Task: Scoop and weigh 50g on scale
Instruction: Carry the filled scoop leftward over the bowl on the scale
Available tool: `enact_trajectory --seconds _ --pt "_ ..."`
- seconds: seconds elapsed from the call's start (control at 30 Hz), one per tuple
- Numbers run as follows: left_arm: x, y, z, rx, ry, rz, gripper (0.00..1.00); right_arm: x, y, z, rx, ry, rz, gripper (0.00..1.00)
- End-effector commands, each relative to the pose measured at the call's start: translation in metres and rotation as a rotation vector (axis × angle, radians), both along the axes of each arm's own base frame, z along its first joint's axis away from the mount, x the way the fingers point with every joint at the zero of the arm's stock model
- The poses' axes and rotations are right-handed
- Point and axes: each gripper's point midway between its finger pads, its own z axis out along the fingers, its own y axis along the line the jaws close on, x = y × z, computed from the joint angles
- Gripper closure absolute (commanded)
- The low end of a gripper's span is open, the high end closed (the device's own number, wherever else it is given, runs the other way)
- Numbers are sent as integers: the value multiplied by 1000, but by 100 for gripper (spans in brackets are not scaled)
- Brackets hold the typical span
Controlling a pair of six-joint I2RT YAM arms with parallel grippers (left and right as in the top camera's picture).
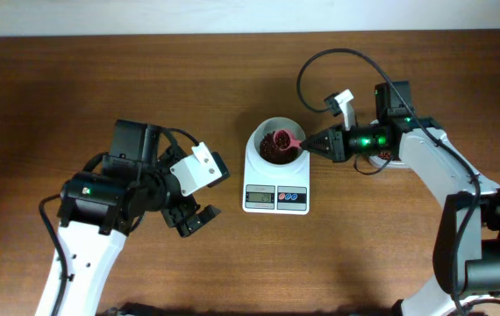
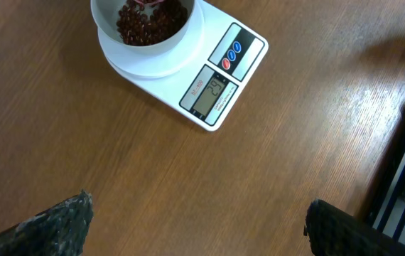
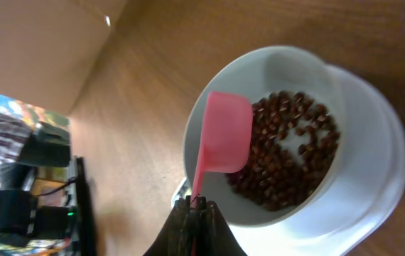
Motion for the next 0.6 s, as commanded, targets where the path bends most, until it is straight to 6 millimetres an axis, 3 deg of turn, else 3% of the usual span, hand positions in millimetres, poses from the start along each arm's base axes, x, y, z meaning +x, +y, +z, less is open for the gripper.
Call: enact_trajectory --seconds 0.0,0.17,0.57 --pt "0 0 0 -6 6 10 1 11 1 7 -56 -70 -15 96" --pt "0 0 0 -6 6 9 1 20 -5 12 -140 -121 -52 96" --pt "0 0 0 -6 6 10 1 19 6 26 -381 -279 -75 96"
